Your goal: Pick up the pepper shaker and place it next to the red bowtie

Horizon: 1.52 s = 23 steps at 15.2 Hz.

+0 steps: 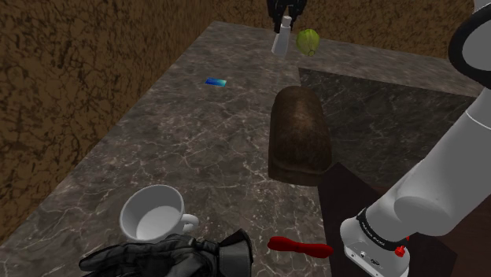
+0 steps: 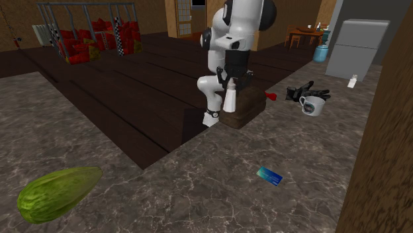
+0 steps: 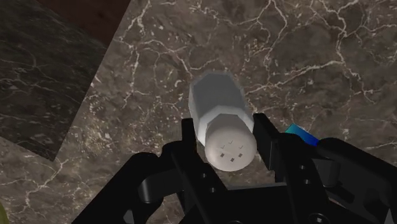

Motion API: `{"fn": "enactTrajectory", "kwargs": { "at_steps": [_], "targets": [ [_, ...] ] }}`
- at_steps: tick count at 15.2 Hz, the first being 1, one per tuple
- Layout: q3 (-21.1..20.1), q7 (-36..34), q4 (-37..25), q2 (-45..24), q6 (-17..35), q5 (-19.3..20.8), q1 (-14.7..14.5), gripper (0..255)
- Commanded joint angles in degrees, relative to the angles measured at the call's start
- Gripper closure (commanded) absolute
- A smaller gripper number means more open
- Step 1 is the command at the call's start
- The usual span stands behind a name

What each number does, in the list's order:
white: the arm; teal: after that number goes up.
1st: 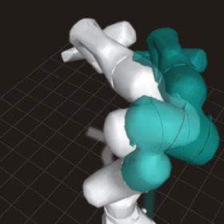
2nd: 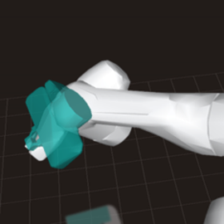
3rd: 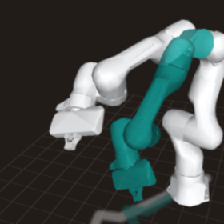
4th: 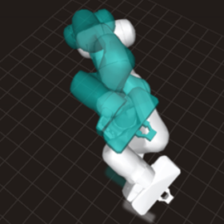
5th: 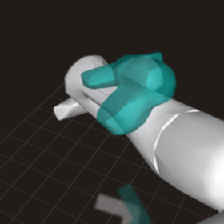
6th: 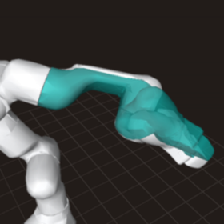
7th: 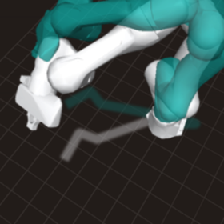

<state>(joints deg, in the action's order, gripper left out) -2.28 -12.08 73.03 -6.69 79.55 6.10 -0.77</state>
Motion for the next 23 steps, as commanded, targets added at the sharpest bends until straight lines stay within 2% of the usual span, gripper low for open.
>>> {"fn": "enactTrajectory", "kwargs": {
  "at_steps": [1, 6, 11, 17, 23],
  "targets": [
    [-0.99, -2.46, 6.18, 4.68, 1.26, -0.15, -1.23, 255],
    [-3.60, -7.79, 15.17, 12.37, 2.06, -0.93, -3.77, 255],
    [-6.68, -13.34, 21.58, 18.55, 1.87, -2.31, -6.23, 255],
    [-10.92, -20.39, 26.61, 24.19, 0.89, -4.65, -9.18, 255],
    [-15.82, -27.93, 29.10, 27.90, -0.46, -7.51, -12.02, 255]
  ]
}}
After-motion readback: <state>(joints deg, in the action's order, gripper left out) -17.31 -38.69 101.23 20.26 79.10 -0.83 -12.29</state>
